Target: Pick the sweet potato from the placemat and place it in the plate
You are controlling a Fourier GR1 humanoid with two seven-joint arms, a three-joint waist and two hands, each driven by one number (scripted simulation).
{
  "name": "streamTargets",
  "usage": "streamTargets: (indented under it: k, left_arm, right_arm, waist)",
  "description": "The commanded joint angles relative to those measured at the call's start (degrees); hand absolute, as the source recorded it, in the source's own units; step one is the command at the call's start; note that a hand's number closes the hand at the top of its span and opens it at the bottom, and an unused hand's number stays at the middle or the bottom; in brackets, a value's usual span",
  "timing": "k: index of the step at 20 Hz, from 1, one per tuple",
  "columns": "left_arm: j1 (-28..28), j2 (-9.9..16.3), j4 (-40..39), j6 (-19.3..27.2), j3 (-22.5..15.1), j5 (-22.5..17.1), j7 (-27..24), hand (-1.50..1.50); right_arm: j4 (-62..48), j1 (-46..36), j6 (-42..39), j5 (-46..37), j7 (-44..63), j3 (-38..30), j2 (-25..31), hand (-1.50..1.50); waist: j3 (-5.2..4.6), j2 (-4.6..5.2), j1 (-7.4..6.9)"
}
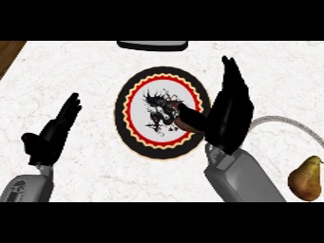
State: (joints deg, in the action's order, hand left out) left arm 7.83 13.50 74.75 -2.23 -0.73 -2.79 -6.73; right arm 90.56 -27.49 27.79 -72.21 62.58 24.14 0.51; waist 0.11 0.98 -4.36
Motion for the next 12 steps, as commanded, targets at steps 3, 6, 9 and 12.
streamTargets:
  k: [3,6,9,12]
  left_arm:
    - [-1.44,0.58,0.24,0.14,0.72,-0.02,-0.09,0.00]
    - [-1.70,0.13,-1.35,1.00,1.00,0.70,-1.77,0.00]
    - [-1.44,1.70,0.63,0.65,3.68,-1.61,1.40,0.00]
    - [-4.31,0.55,-0.28,0.95,2.63,0.07,-2.33,0.00]
  right_arm:
    - [-0.50,0.76,22.20,3.39,6.81,-1.43,-0.49,-1.50]
    - [2.70,4.38,27.90,6.41,4.06,-0.24,-0.49,-1.50]
    - [5.83,12.38,33.57,7.23,-0.63,3.18,-0.50,-1.50]
    - [10.51,23.79,36.36,12.08,-10.21,6.81,2.50,-1.50]
  waist:
    - [0.07,-0.55,1.22]
    - [-0.02,-0.79,3.11]
    - [-0.03,-1.10,4.16]
    - [-0.05,-1.04,4.65]
